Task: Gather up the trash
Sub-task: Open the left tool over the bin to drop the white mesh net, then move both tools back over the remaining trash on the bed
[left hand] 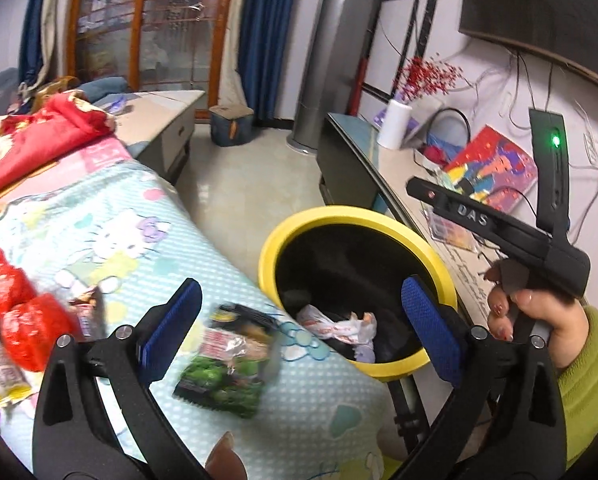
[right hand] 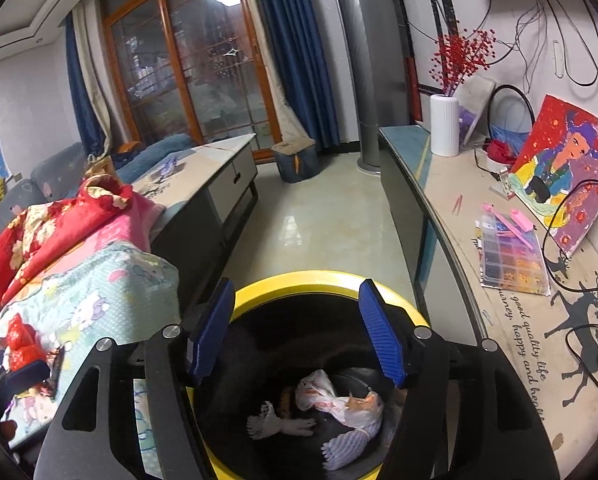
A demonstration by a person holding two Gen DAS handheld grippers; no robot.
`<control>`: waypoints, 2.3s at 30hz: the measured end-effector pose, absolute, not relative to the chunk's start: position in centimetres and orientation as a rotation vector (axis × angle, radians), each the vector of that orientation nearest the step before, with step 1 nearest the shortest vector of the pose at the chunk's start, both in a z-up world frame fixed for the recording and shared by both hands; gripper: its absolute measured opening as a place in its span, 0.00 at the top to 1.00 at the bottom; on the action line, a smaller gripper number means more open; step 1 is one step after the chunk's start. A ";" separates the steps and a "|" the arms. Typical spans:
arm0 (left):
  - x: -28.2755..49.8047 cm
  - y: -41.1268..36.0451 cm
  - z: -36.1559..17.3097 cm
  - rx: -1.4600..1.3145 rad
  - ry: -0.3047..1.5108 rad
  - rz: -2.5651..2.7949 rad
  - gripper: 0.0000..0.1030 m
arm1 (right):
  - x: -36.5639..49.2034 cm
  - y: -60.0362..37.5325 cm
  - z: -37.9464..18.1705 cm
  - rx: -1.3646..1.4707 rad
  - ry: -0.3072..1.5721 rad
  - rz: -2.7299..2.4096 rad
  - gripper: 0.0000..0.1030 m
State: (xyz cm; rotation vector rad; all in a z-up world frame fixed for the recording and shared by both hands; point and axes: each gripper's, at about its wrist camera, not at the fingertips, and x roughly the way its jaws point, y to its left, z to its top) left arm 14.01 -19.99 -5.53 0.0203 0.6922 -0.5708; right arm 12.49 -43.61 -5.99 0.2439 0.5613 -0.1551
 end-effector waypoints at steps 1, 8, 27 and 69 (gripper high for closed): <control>14.0 -19.5 -5.3 0.015 0.684 -0.557 0.11 | 12.4 -43.3 -5.8 0.243 0.560 -0.147 0.39; 13.4 -17.5 -4.1 0.006 0.632 -0.496 0.11 | 12.1 -41.1 -4.7 0.217 0.548 -0.106 0.37; 12.8 -10.1 -2.2 -0.052 0.560 -0.310 0.11 | 10.9 -34.2 -2.6 0.152 0.519 0.048 0.32; 14.7 8.7 -2.2 -0.344 0.544 0.077 0.11 | 10.5 -17.8 -4.3 -0.082 0.611 0.409 0.32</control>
